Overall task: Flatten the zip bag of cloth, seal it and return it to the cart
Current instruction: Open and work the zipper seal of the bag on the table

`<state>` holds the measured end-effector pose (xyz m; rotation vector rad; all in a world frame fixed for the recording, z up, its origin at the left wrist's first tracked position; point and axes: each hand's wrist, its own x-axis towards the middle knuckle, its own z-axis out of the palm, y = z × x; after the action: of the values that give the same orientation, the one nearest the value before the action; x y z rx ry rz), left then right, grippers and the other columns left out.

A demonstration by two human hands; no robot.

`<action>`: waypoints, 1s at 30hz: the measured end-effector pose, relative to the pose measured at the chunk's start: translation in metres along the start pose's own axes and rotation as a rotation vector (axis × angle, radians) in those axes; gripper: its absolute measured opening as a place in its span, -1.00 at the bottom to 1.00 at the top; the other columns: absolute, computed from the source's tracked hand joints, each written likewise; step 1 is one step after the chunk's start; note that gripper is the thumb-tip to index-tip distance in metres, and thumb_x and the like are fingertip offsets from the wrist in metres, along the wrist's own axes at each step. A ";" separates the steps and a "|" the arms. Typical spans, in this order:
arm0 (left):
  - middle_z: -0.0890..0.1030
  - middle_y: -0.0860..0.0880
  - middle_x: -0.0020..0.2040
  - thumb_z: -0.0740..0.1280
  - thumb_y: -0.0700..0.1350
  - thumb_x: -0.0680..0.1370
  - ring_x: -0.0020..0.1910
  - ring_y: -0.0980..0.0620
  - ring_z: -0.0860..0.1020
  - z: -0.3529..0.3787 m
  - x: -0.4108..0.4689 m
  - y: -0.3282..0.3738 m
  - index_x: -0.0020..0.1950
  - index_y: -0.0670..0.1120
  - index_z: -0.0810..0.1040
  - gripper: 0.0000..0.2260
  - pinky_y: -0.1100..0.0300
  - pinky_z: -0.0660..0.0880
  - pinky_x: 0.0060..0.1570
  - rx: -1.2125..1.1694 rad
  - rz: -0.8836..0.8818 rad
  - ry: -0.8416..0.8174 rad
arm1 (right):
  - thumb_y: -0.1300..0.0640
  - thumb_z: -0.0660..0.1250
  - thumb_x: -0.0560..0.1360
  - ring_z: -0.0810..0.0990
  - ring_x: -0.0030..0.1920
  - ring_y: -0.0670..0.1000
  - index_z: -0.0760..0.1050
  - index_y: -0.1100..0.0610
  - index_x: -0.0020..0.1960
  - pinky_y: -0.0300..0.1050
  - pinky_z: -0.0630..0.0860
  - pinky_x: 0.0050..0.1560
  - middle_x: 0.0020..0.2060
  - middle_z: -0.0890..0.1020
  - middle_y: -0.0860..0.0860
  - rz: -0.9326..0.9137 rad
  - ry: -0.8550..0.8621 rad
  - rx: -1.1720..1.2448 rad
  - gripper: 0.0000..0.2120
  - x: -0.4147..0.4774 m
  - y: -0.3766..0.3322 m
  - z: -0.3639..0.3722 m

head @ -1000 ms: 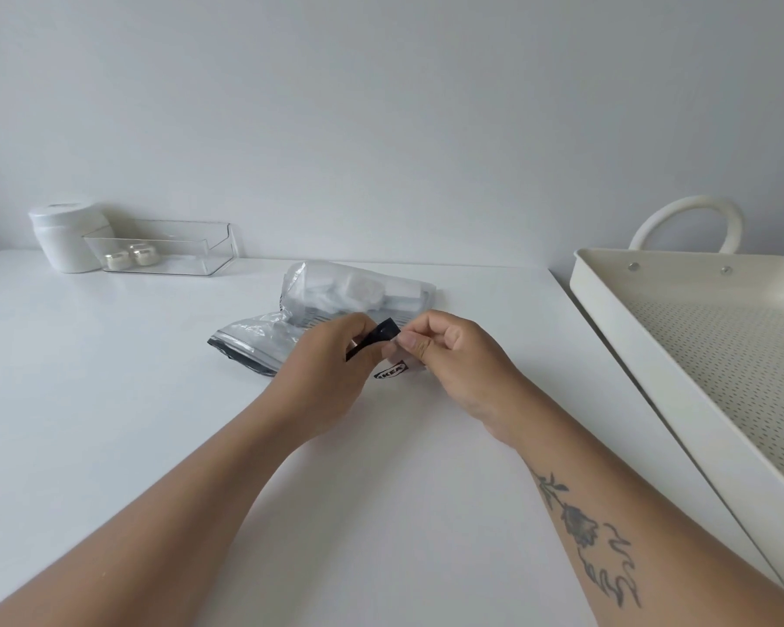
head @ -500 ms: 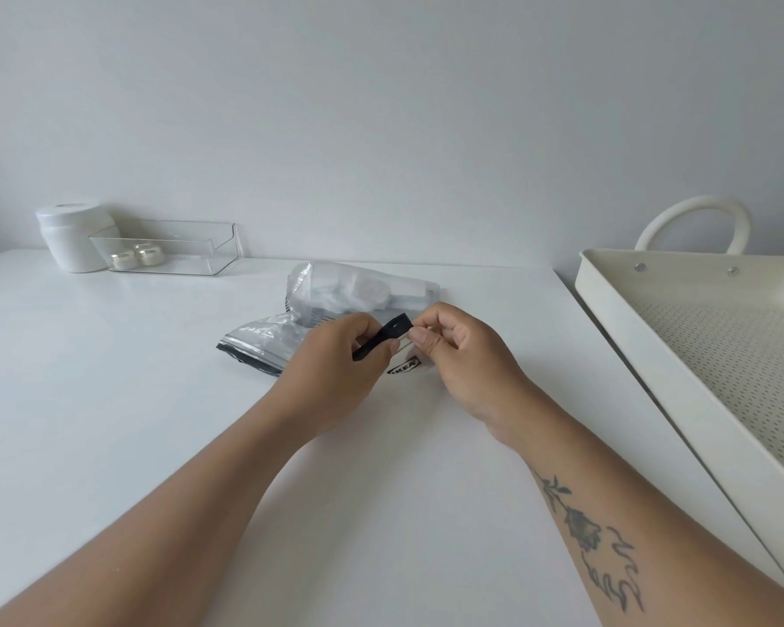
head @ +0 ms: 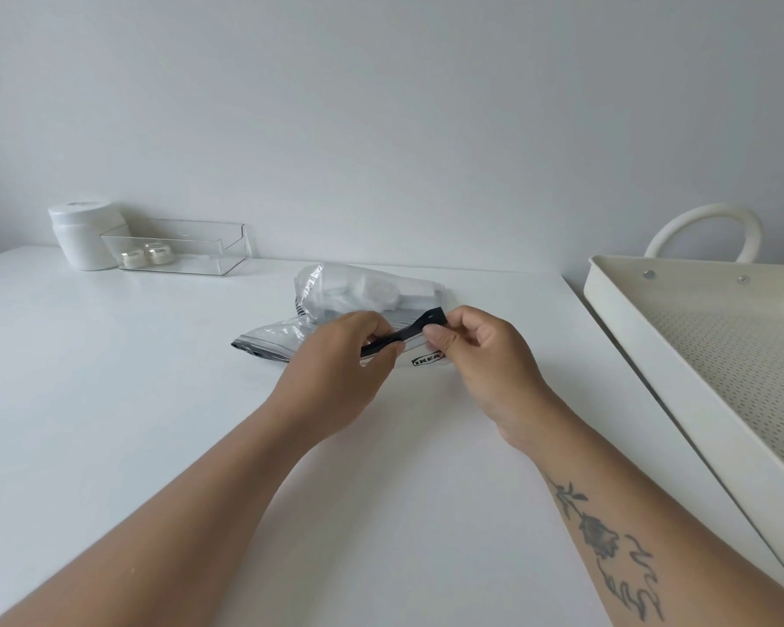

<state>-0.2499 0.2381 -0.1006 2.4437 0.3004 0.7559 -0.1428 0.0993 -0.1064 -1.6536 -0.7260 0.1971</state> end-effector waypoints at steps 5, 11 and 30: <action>0.58 0.12 -0.12 0.29 0.00 0.57 -0.09 0.09 0.53 -0.002 0.002 0.001 -0.08 0.04 0.51 -0.92 0.10 0.47 -0.04 0.019 -0.008 0.013 | 0.05 0.37 0.52 0.46 -0.26 -0.03 0.53 0.16 -0.20 -0.19 0.35 -0.24 -0.24 0.62 0.21 -0.006 0.184 0.059 -0.79 0.004 0.002 -0.004; 0.60 0.12 -0.10 0.27 0.03 0.56 -0.08 0.06 0.53 -0.007 0.001 -0.002 -0.04 0.02 0.54 -0.88 0.09 0.45 -0.04 0.078 -0.015 0.029 | 0.03 0.35 0.53 0.41 -0.31 -0.04 0.51 0.15 -0.20 -0.34 0.29 -0.42 -0.25 0.61 0.19 -0.022 0.290 0.016 -0.78 0.007 0.006 -0.006; 0.57 0.12 -0.12 0.29 -0.04 0.56 -0.07 0.03 0.52 -0.008 0.000 -0.003 -0.06 -0.01 0.53 -0.93 0.07 0.40 0.00 0.184 0.077 0.027 | 0.00 0.45 0.45 0.34 0.15 -0.03 0.58 -0.09 0.07 -0.17 0.16 0.16 0.08 0.42 -0.11 -0.316 0.275 -0.648 -0.79 0.011 0.017 -0.010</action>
<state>-0.2547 0.2438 -0.0970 2.6329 0.2990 0.8277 -0.1233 0.0962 -0.1168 -2.0814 -0.8789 -0.5350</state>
